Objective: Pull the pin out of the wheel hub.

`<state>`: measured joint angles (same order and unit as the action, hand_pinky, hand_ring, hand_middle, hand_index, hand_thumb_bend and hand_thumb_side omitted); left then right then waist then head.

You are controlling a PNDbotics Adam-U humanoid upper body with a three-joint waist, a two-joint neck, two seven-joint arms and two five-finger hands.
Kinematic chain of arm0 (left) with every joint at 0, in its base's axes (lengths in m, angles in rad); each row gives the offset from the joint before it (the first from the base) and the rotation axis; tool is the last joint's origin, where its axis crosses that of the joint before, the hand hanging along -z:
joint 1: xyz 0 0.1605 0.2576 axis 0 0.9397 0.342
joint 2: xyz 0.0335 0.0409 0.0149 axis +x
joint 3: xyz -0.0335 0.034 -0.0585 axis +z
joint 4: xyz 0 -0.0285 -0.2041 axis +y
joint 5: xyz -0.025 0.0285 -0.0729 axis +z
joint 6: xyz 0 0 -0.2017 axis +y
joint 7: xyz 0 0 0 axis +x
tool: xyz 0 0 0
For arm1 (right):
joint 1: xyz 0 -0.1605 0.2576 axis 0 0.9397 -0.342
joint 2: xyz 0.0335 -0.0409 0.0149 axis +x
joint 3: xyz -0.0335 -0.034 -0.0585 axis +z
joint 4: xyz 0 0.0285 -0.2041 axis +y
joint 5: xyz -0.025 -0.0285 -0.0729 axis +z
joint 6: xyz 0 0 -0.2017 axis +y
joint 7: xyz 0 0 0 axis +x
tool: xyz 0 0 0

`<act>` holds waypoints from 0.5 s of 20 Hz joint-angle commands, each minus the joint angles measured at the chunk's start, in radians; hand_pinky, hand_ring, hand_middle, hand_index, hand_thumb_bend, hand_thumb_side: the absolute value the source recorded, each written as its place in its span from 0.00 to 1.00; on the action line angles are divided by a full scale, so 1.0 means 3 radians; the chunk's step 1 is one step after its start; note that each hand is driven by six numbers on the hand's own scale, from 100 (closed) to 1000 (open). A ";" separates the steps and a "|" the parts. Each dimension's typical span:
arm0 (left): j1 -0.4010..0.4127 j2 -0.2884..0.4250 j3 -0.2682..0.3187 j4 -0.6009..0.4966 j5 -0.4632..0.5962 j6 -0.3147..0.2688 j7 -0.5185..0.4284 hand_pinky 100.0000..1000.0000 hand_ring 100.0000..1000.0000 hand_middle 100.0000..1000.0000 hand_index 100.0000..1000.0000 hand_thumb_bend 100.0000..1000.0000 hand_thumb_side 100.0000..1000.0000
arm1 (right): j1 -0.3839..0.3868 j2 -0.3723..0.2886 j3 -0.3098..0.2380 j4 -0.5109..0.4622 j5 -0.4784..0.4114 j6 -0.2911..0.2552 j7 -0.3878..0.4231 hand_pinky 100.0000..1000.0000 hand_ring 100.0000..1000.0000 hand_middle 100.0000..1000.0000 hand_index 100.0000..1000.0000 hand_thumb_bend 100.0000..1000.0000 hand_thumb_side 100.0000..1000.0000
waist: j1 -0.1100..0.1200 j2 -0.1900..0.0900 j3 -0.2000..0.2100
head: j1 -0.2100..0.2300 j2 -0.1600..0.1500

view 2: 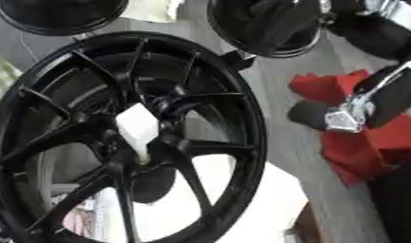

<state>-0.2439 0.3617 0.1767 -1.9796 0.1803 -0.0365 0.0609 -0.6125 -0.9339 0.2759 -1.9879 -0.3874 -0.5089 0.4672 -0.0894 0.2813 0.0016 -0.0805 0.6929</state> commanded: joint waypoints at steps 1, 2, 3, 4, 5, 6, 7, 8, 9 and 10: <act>0.0000 0.0085 0.0028 -0.0068 -0.0021 0.0008 0.0008 0.65 0.65 0.50 0.64 0.00 0.70 | -0.0074 0.0015 0.0061 -0.0040 0.0071 -0.0033 0.0063 0.92 0.78 0.59 0.73 0.31 0.09 | 0.0009 -0.0072 -0.0004 | 0.0000 0.0005; 0.0003 0.0084 0.0028 -0.0068 -0.0023 0.0009 0.0009 0.65 0.65 0.50 0.64 0.00 0.70 | -0.0085 0.0035 0.0091 -0.0040 0.0100 -0.0047 0.0072 0.92 0.78 0.60 0.73 0.31 0.09 | 0.0009 -0.0071 -0.0004 | 0.0001 0.0002; 0.0007 0.0084 0.0028 -0.0068 -0.0024 0.0011 0.0008 0.65 0.65 0.50 0.64 0.00 0.70 | -0.0098 0.0056 0.0124 -0.0040 0.0128 -0.0057 0.0076 0.92 0.78 0.60 0.73 0.31 0.09 | 0.0009 -0.0071 -0.0004 | 0.0002 0.0000; 0.0009 0.0085 0.0028 -0.0068 -0.0026 0.0011 0.0008 0.65 0.65 0.50 0.64 0.00 0.70 | -0.0114 0.0077 0.0152 -0.0040 0.0153 -0.0061 0.0074 0.92 0.78 0.60 0.73 0.32 0.09 | 0.0008 -0.0071 -0.0005 | 0.0002 -0.0002; 0.0012 0.0085 0.0028 -0.0068 -0.0027 0.0011 0.0007 0.65 0.65 0.50 0.64 0.00 0.70 | -0.0134 0.0101 0.0180 -0.0040 0.0174 -0.0063 0.0070 0.92 0.78 0.60 0.73 0.32 0.08 | 0.0008 -0.0071 -0.0006 | 0.0004 -0.0003; 0.0014 0.0086 0.0029 -0.0068 -0.0028 0.0011 0.0007 0.65 0.65 0.50 0.64 0.00 0.70 | -0.0155 0.0125 0.0208 -0.0040 0.0194 -0.0058 0.0065 0.92 0.79 0.60 0.73 0.32 0.08 | 0.0008 -0.0071 -0.0007 | 0.0007 -0.0004; 0.0016 0.0086 0.0029 -0.0068 -0.0029 0.0012 0.0007 0.65 0.65 0.50 0.64 0.00 0.70 | -0.0176 0.0150 0.0240 -0.0040 0.0209 -0.0049 0.0065 0.92 0.79 0.61 0.73 0.32 0.08 | 0.0008 -0.0071 -0.0008 | 0.0010 -0.0006; 0.0020 0.0087 0.0030 -0.0068 -0.0031 0.0012 0.0007 0.65 0.65 0.50 0.64 0.00 0.70 | -0.0197 0.0174 0.0267 -0.0040 0.0229 -0.0045 0.0069 0.92 0.79 0.61 0.73 0.33 0.08 | 0.0009 -0.0071 -0.0009 | 0.0011 -0.0006; 0.0023 0.0088 0.0032 -0.0068 -0.0033 0.0012 0.0008 0.65 0.65 0.50 0.64 0.00 0.70 | -0.0217 0.0199 0.0297 -0.0040 0.0249 -0.0047 0.0079 0.92 0.79 0.62 0.73 0.33 0.08 | 0.0009 -0.0071 -0.0009 | 0.0012 -0.0008; 0.0026 0.0089 0.0034 -0.0068 -0.0035 0.0011 0.0009 0.65 0.65 0.50 0.64 0.00 0.70 | -0.0233 0.0223 0.0325 -0.0040 0.0267 -0.0057 0.0093 0.92 0.80 0.62 0.74 0.33 0.08 | 0.0009 -0.0071 -0.0010 | 0.0015 -0.0010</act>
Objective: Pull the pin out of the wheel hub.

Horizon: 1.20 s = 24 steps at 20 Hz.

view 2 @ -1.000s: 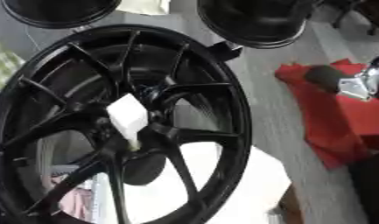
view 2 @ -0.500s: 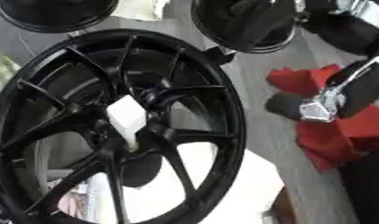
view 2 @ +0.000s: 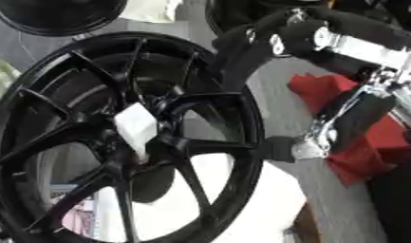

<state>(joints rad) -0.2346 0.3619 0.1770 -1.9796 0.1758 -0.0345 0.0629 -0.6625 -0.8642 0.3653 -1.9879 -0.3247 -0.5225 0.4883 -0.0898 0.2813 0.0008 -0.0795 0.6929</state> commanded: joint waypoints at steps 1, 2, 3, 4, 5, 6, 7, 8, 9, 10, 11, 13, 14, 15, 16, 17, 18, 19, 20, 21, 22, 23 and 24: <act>-0.0003 0.0090 0.0035 -0.0068 -0.0022 0.0003 0.0004 0.65 0.65 0.50 0.64 0.00 0.70 | -0.0081 0.0011 0.0051 -0.0040 0.0071 -0.0024 0.0035 0.92 0.80 0.62 0.74 0.33 0.08 | 0.0009 -0.0070 -0.0008 | 0.0018 -0.0011; 0.0001 0.0092 0.0036 -0.0068 -0.0024 0.0002 0.0004 0.65 0.65 0.50 0.64 0.00 0.70 | -0.0092 0.0027 0.0072 -0.0040 0.0082 -0.0035 0.0050 0.92 0.80 0.63 0.74 0.33 0.08 | 0.0009 -0.0070 -0.0009 | 0.0027 -0.0012; 0.0004 0.0093 0.0036 -0.0068 -0.0026 0.0002 0.0004 0.65 0.65 0.50 0.64 0.00 0.70 | -0.0102 0.0040 0.0092 -0.0040 0.0094 -0.0042 0.0070 0.93 0.80 0.63 0.74 0.33 0.08 | 0.0008 -0.0070 -0.0011 | 0.0037 -0.0012; 0.0007 0.0094 0.0037 -0.0068 -0.0028 0.0003 0.0004 0.65 0.65 0.50 0.64 0.00 0.70 | -0.0110 0.0053 0.0110 -0.0040 0.0109 -0.0043 0.0094 0.93 0.81 0.63 0.74 0.33 0.08 | 0.0006 -0.0069 -0.0012 | 0.0045 -0.0010; 0.0009 0.0094 0.0037 -0.0068 -0.0030 0.0003 0.0004 0.65 0.65 0.50 0.64 0.00 0.70 | -0.0115 0.0065 0.0125 -0.0040 0.0126 -0.0039 0.0120 0.93 0.81 0.64 0.75 0.34 0.08 | 0.0005 -0.0068 -0.0013 | 0.0051 -0.0005; 0.0012 0.0094 0.0038 -0.0068 -0.0032 0.0004 0.0004 0.65 0.65 0.50 0.64 0.00 0.71 | -0.0119 0.0077 0.0137 -0.0040 0.0144 -0.0027 0.0143 0.93 0.81 0.64 0.75 0.34 0.08 | 0.0004 -0.0067 -0.0014 | 0.0055 0.0002; 0.0015 0.0095 0.0039 -0.0068 -0.0034 0.0004 0.0005 0.65 0.65 0.50 0.64 0.00 0.71 | -0.0124 0.0090 0.0147 -0.0040 0.0161 -0.0004 0.0159 0.93 0.81 0.65 0.75 0.35 0.07 | 0.0004 -0.0066 -0.0014 | 0.0056 0.0008; 0.0020 0.0097 0.0041 -0.0068 -0.0036 0.0004 0.0006 0.65 0.65 0.50 0.64 0.00 0.71 | -0.0132 0.0103 0.0155 -0.0040 0.0185 0.0030 0.0171 0.93 0.82 0.65 0.76 0.37 0.07 | 0.0003 -0.0066 -0.0015 | 0.0058 0.0014; 0.0024 0.0098 0.0042 -0.0068 -0.0038 0.0005 0.0007 0.65 0.65 0.50 0.64 0.00 0.71 | -0.0145 0.0116 0.0164 -0.0040 0.0222 0.0072 0.0186 0.94 0.83 0.66 0.77 0.38 0.06 | 0.0002 -0.0066 -0.0016 | 0.0060 0.0019; 0.0028 0.0100 0.0044 -0.0068 -0.0039 0.0006 0.0009 0.65 0.65 0.50 0.64 0.00 0.71 | -0.0161 0.0133 0.0175 -0.0040 0.0274 0.0123 0.0200 0.94 0.83 0.67 0.78 0.40 0.04 | 0.0001 -0.0067 -0.0018 | 0.0061 0.0026; 0.0032 0.0100 0.0046 -0.0068 -0.0041 0.0008 0.0011 0.65 0.65 0.50 0.64 0.00 0.71 | -0.0176 0.0150 0.0187 -0.0040 0.0330 0.0177 0.0211 0.94 0.84 0.68 0.78 0.40 0.05 | -0.0001 -0.0068 -0.0020 | 0.0062 0.0033; 0.0043 0.0098 0.0052 -0.0068 -0.0043 0.0015 0.0019 0.65 0.65 0.50 0.64 0.00 0.71 | -0.0205 0.0187 0.0210 -0.0040 0.0463 0.0314 0.0211 0.94 0.84 0.69 0.80 0.41 0.06 | -0.0003 -0.0068 -0.0024 | 0.0064 0.0043; 0.0050 0.0097 0.0057 -0.0068 -0.0045 0.0018 0.0024 0.65 0.65 0.50 0.64 0.00 0.71 | -0.0218 0.0204 0.0220 -0.0040 0.0533 0.0380 0.0201 0.94 0.84 0.69 0.80 0.41 0.06 | -0.0004 -0.0069 -0.0026 | 0.0066 0.0046; 0.0057 0.0098 0.0063 -0.0068 -0.0049 0.0021 0.0030 0.65 0.65 0.50 0.64 0.00 0.71 | -0.0230 0.0219 0.0228 -0.0040 0.0613 0.0449 0.0187 0.94 0.85 0.70 0.80 0.42 0.06 | -0.0005 -0.0069 -0.0029 | 0.0070 0.0050; 0.0065 0.0100 0.0073 -0.0068 -0.0055 0.0023 0.0040 0.65 0.65 0.50 0.64 0.00 0.71 | -0.0240 0.0236 0.0241 -0.0040 0.0702 0.0520 0.0171 0.95 0.85 0.70 0.80 0.42 0.06 | -0.0007 -0.0071 -0.0033 | 0.0074 0.0055; 0.0073 0.0101 0.0085 -0.0068 -0.0061 0.0024 0.0052 0.65 0.65 0.50 0.64 0.00 0.71 | -0.0250 0.0251 0.0257 -0.0040 0.0793 0.0584 0.0160 0.95 0.85 0.71 0.80 0.43 0.06 | -0.0008 -0.0072 -0.0039 | 0.0080 0.0060; 0.0084 0.0103 0.0100 -0.0068 -0.0068 0.0026 0.0068 0.65 0.65 0.50 0.64 0.00 0.71 | -0.0260 0.0267 0.0274 -0.0040 0.0887 0.0649 0.0154 0.95 0.85 0.71 0.81 0.43 0.06 | -0.0009 -0.0075 -0.0045 | 0.0088 0.0065; 0.0099 0.0104 0.0116 -0.0068 -0.0076 0.0031 0.0086 0.65 0.65 0.50 0.64 0.00 0.71 | -0.0273 0.0286 0.0294 -0.0040 0.0975 0.0709 0.0152 0.94 0.85 0.71 0.81 0.43 0.06 | -0.0010 -0.0078 -0.0053 | 0.0099 0.0070; 0.0116 0.0107 0.0132 -0.0068 -0.0084 0.0036 0.0105 0.65 0.65 0.50 0.64 0.00 0.71 | -0.0289 0.0308 0.0315 -0.0040 0.1051 0.0765 0.0154 0.94 0.85 0.71 0.81 0.43 0.07 | -0.0012 -0.0082 -0.0063 | 0.0111 0.0075; 0.0135 0.0109 0.0151 -0.0068 -0.0094 0.0042 0.0123 0.65 0.65 0.50 0.64 0.00 0.71 | -0.0307 0.0332 0.0334 -0.0040 0.1113 0.0817 0.0159 0.94 0.85 0.71 0.81 0.43 0.07 | -0.0014 -0.0086 -0.0073 | 0.0123 0.0083; 0.0152 0.0109 0.0172 -0.0068 -0.0105 0.0047 0.0145 0.65 0.65 0.50 0.64 0.00 0.71 | -0.0328 0.0357 0.0348 -0.0040 0.1166 0.0866 0.0169 0.94 0.85 0.71 0.81 0.43 0.07 | -0.0017 -0.0091 -0.0085 | 0.0134 0.0093; 0.0168 0.0110 0.0195 -0.0068 -0.0116 0.0051 0.0170 0.65 0.66 0.50 0.64 0.00 0.71 | -0.0350 0.0381 0.0356 -0.0040 0.1212 0.0912 0.0180 0.94 0.85 0.72 0.81 0.42 0.07 | -0.0020 -0.0096 -0.0096 | 0.0145 0.0102; 0.0185 0.0111 0.0218 -0.0068 -0.0127 0.0057 0.0195 0.65 0.66 0.50 0.64 0.00 0.71 | -0.0372 0.0403 0.0362 -0.0040 0.1253 0.0960 0.0194 0.94 0.85 0.72 0.81 0.40 0.07 | -0.0022 -0.0102 -0.0107 | 0.0157 0.0110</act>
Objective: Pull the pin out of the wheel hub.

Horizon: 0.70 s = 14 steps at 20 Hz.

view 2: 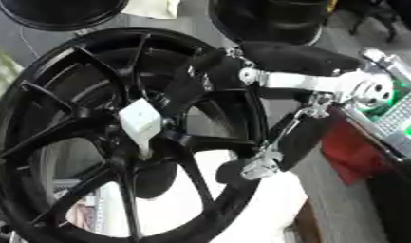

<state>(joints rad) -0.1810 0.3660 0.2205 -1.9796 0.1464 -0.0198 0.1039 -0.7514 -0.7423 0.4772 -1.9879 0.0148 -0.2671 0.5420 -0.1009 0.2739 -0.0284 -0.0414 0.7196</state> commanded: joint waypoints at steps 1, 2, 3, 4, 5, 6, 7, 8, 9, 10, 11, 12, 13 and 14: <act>0.0022 0.0100 0.0093 -0.0068 -0.0040 0.0014 0.0082 0.65 0.66 0.50 0.64 0.00 0.71 | -0.0098 0.0016 -0.0010 -0.0040 0.0157 0.0153 0.0031 0.94 0.85 0.72 0.81 0.42 0.07 | 0.0013 -0.0082 -0.0021 | 0.0044 0.0027; 0.0036 0.0102 0.0110 -0.0068 -0.0049 0.0020 0.0104 0.65 0.66 0.50 0.64 0.00 0.71 | -0.0121 0.0036 -0.0013 -0.0040 0.0191 0.0198 0.0046 0.93 0.85 0.72 0.81 0.35 0.08 | 0.0012 -0.0087 -0.0032 | 0.0057 0.0034; 0.0047 0.0103 0.0124 -0.0068 -0.0056 0.0026 0.0122 0.65 0.65 0.50 0.64 0.00 0.71 | -0.0141 0.0055 -0.0020 -0.0040 0.0225 0.0239 0.0058 0.93 0.85 0.72 0.81 0.42 0.08 | 0.0011 -0.0092 -0.0042 | 0.0070 0.0040; 0.0055 0.0103 0.0135 -0.0068 -0.0062 0.0031 0.0137 0.65 0.63 0.50 0.64 0.00 0.71 | -0.0159 0.0074 -0.0027 -0.0040 0.0260 0.0279 0.0070 0.93 0.85 0.72 0.81 0.42 0.08 | 0.0010 -0.0095 -0.0051 | 0.0081 0.0043; 0.0062 0.0102 0.0144 -0.0068 -0.0066 0.0038 0.0149 0.65 0.62 0.50 0.64 0.00 0.71 | -0.0177 0.0092 -0.0032 -0.0040 0.0301 0.0318 0.0085 0.93 0.85 0.72 0.80 0.42 0.07 | 0.0009 -0.0099 -0.0058 | 0.0091 0.0047; 0.0067 0.0101 0.0150 -0.0068 -0.0069 0.0045 0.0158 0.65 0.60 0.50 0.64 0.00 0.71 | -0.0190 0.0108 -0.0035 -0.0040 0.0339 0.0353 0.0101 0.92 0.84 0.71 0.80 0.42 0.07 | 0.0009 -0.0101 -0.0064 | 0.0098 0.0050; 0.0071 0.0100 0.0154 -0.0068 -0.0071 0.0052 0.0164 0.65 0.60 0.50 0.64 0.00 0.71 | -0.0202 0.0125 -0.0036 -0.0040 0.0376 0.0385 0.0116 0.92 0.84 0.72 0.80 0.42 0.07 | 0.0007 -0.0102 -0.0068 | 0.0102 0.0055; 0.0073 0.0097 0.0158 -0.0068 -0.0072 0.0059 0.0168 0.65 0.60 0.50 0.64 0.00 0.72 | -0.0214 0.0141 -0.0036 -0.0040 0.0410 0.0409 0.0129 0.92 0.84 0.72 0.80 0.42 0.07 | 0.0006 -0.0103 -0.0069 | 0.0104 0.0060; 0.0071 0.0092 0.0163 -0.0068 -0.0072 0.0065 0.0174 0.65 0.60 0.50 0.64 0.00 0.72 | -0.0221 0.0154 -0.0035 -0.0040 0.0440 0.0430 0.0143 0.92 0.84 0.72 0.80 0.43 0.08 | 0.0005 -0.0103 -0.0068 | 0.0105 0.0062; 0.0072 0.0087 0.0171 -0.0068 -0.0071 0.0074 0.0181 0.65 0.60 0.50 0.64 0.00 0.72 | -0.0227 0.0166 -0.0034 -0.0040 0.0470 0.0449 0.0163 0.92 0.84 0.71 0.80 0.44 0.07 | 0.0005 -0.0103 -0.0065 | 0.0110 0.0062; 0.0074 0.0083 0.0178 -0.0068 -0.0070 0.0082 0.0188 0.65 0.60 0.50 0.64 0.00 0.72 | -0.0231 0.0177 -0.0033 -0.0040 0.0497 0.0465 0.0184 0.91 0.84 0.71 0.80 0.45 0.07 | 0.0005 -0.0103 -0.0063 | 0.0114 0.0059; 0.0076 0.0080 0.0184 -0.0068 -0.0069 0.0090 0.0194 0.65 0.60 0.50 0.64 0.00 0.72 | -0.0235 0.0189 -0.0032 -0.0040 0.0524 0.0480 0.0205 0.91 0.84 0.71 0.80 0.47 0.06 | 0.0006 -0.0102 -0.0061 | 0.0118 0.0055; 0.0080 0.0075 0.0192 -0.0068 -0.0068 0.0098 0.0201 0.65 0.60 0.50 0.64 0.00 0.72 | -0.0240 0.0202 -0.0032 -0.0040 0.0549 0.0493 0.0225 0.91 0.84 0.71 0.80 0.47 0.06 | 0.0006 -0.0102 -0.0057 | 0.0118 0.0052; 0.0083 0.0070 0.0201 -0.0068 -0.0067 0.0107 0.0208 0.65 0.60 0.50 0.64 0.00 0.72 | -0.0243 0.0215 -0.0031 -0.0040 0.0571 0.0503 0.0245 0.92 0.84 0.71 0.80 0.47 0.06 | 0.0006 -0.0101 -0.0053 | 0.0116 0.0050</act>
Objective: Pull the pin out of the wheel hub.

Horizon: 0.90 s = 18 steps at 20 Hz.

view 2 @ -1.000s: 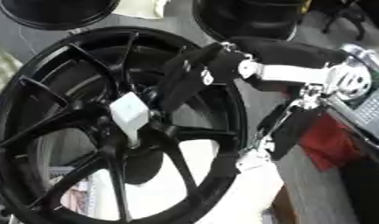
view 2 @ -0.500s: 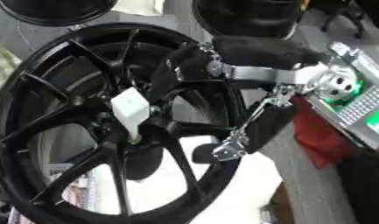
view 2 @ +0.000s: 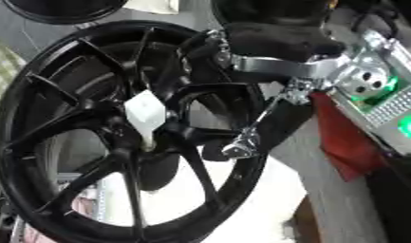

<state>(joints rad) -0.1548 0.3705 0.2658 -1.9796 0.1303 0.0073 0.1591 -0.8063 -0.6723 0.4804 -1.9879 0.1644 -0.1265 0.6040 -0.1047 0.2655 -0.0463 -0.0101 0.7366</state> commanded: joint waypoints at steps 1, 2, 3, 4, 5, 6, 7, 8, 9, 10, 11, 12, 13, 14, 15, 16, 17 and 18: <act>-0.0001 0.0049 0.0059 -0.0068 -0.0011 0.0026 0.0033 0.65 0.60 0.50 0.64 0.00 0.72 | -0.0063 -0.0005 -0.0040 -0.0040 0.0092 0.0046 0.0059 0.92 0.84 0.71 0.80 0.47 0.05 | 0.0018 -0.0072 0.0013 | 0.0007 -0.0008; 0.0002 0.0044 0.0067 -0.0068 -0.0009 0.0036 0.0042 0.65 0.60 0.50 0.64 0.00 0.72 | -0.0065 0.0010 -0.0041 -0.0040 0.0108 0.0061 0.0076 0.92 0.84 0.71 0.79 0.47 0.05 | 0.0018 -0.0071 0.0020 | 0.0000 -0.0010; 0.0004 0.0039 0.0073 -0.0068 -0.0007 0.0042 0.0049 0.65 0.60 0.50 0.64 0.00 0.72 | -0.0068 0.0028 -0.0041 -0.0040 0.0123 0.0078 0.0087 0.92 0.84 0.71 0.79 0.47 0.05 | 0.0017 -0.0069 0.0028 | -0.0009 -0.0013; 0.0003 0.0035 0.0079 -0.0068 -0.0005 0.0046 0.0054 0.65 0.60 0.50 0.64 0.00 0.72 | -0.0070 0.0045 -0.0040 -0.0040 0.0138 0.0100 0.0098 0.92 0.84 0.71 0.79 0.46 0.04 | 0.0017 -0.0067 0.0037 | -0.0020 -0.0017; 0.0001 0.0031 0.0083 -0.0068 -0.0003 0.0046 0.0059 0.65 0.60 0.50 0.64 0.00 0.72 | -0.0070 0.0063 -0.0038 -0.0040 0.0155 0.0126 0.0108 0.92 0.84 0.71 0.79 0.46 0.04 | 0.0017 -0.0065 0.0047 | -0.0030 -0.0020; 0.0000 0.0029 0.0088 -0.0068 -0.0001 0.0045 0.0065 0.65 0.60 0.50 0.64 0.00 0.72 | -0.0069 0.0079 -0.0037 -0.0040 0.0175 0.0154 0.0116 0.92 0.84 0.71 0.79 0.46 0.04 | 0.0018 -0.0063 0.0056 | -0.0038 -0.0021; -0.0001 0.0028 0.0092 -0.0068 0.0000 0.0042 0.0070 0.65 0.60 0.50 0.64 0.00 0.72 | -0.0067 0.0093 -0.0037 -0.0040 0.0197 0.0182 0.0120 0.92 0.84 0.71 0.79 0.45 0.04 | 0.0018 -0.0062 0.0065 | -0.0047 -0.0020; -0.0002 0.0027 0.0097 -0.0068 0.0001 0.0038 0.0075 0.65 0.60 0.50 0.64 0.00 0.72 | -0.0065 0.0106 -0.0038 -0.0038 0.0220 0.0211 0.0120 0.92 0.84 0.70 0.78 0.45 0.04 | 0.0018 -0.0060 0.0074 | -0.0058 -0.0020; -0.0004 0.0027 0.0100 -0.0068 0.0002 0.0034 0.0079 0.65 0.60 0.50 0.64 0.00 0.72 | -0.0064 0.0121 -0.0038 -0.0026 0.0246 0.0238 0.0117 0.91 0.84 0.70 0.78 0.45 0.04 | 0.0017 -0.0059 0.0085 | -0.0070 -0.0022; -0.0005 0.0027 0.0102 -0.0068 0.0003 0.0032 0.0082 0.65 0.60 0.50 0.64 0.00 0.72 | -0.0066 0.0136 -0.0035 -0.0006 0.0272 0.0257 0.0112 0.91 0.84 0.70 0.78 0.44 0.04 | 0.0016 -0.0059 0.0095 | -0.0081 -0.0025; -0.0007 0.0027 0.0103 -0.0068 0.0004 0.0031 0.0083 0.65 0.60 0.50 0.64 0.00 0.72 | -0.0071 0.0152 -0.0031 0.0018 0.0298 0.0269 0.0102 0.91 0.84 0.70 0.78 0.43 0.03 | 0.0014 -0.0059 0.0104 | -0.0089 -0.0029; -0.0010 0.0027 0.0103 -0.0068 0.0005 0.0030 0.0084 0.65 0.60 0.50 0.64 0.00 0.72 | -0.0079 0.0166 -0.0029 0.0046 0.0324 0.0274 0.0086 0.91 0.84 0.70 0.78 0.42 0.03 | 0.0013 -0.0059 0.0113 | -0.0100 -0.0030; -0.0013 0.0026 0.0104 -0.0068 0.0006 0.0030 0.0085 0.65 0.60 0.50 0.64 0.00 0.72 | -0.0087 0.0179 -0.0029 0.0074 0.0345 0.0275 0.0068 0.91 0.84 0.70 0.78 0.42 0.03 | 0.0012 -0.0059 0.0122 | -0.0112 -0.0032; -0.0015 0.0026 0.0106 -0.0068 0.0008 0.0030 0.0088 0.65 0.60 0.50 0.64 0.00 0.72 | -0.0095 0.0189 -0.0028 0.0106 0.0367 0.0272 0.0050 0.91 0.83 0.70 0.78 0.41 0.03 | 0.0011 -0.0060 0.0129 | -0.0124 -0.0035; -0.0017 0.0026 0.0110 -0.0068 0.0010 0.0030 0.0092 0.65 0.60 0.50 0.64 0.00 0.72 | -0.0103 0.0199 -0.0025 0.0141 0.0389 0.0268 0.0037 0.91 0.83 0.70 0.78 0.41 0.03 | 0.0010 -0.0061 0.0138 | -0.0140 -0.0037; -0.0020 0.0027 0.0116 -0.0068 0.0012 0.0030 0.0099 0.65 0.60 0.50 0.64 0.00 0.72 | -0.0113 0.0210 -0.0021 0.0179 0.0414 0.0264 0.0027 0.91 0.83 0.70 0.78 0.41 0.03 | 0.0010 -0.0062 0.0148 | -0.0160 -0.0039; -0.0021 0.0029 0.0121 -0.0068 0.0014 0.0030 0.0106 0.65 0.60 0.50 0.64 0.00 0.72 | -0.0124 0.0223 -0.0017 0.0217 0.0440 0.0257 0.0016 0.91 0.83 0.70 0.78 0.41 0.02 | 0.0009 -0.0062 0.0158 | -0.0183 -0.0040; -0.0022 0.0029 0.0124 -0.0068 0.0016 0.0030 0.0111 0.65 0.60 0.50 0.64 0.00 0.72 | -0.0138 0.0236 -0.0013 0.0254 0.0468 0.0250 0.0006 0.91 0.83 0.70 0.78 0.41 0.02 | 0.0008 -0.0062 0.0168 | -0.0205 -0.0040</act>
<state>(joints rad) -0.1506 0.3689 0.2912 -1.9796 0.1326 0.0174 0.1871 -0.8293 -0.5939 0.4824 -1.9196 0.2898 -0.0511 0.6140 -0.1073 0.2655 0.0045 -0.0620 0.7353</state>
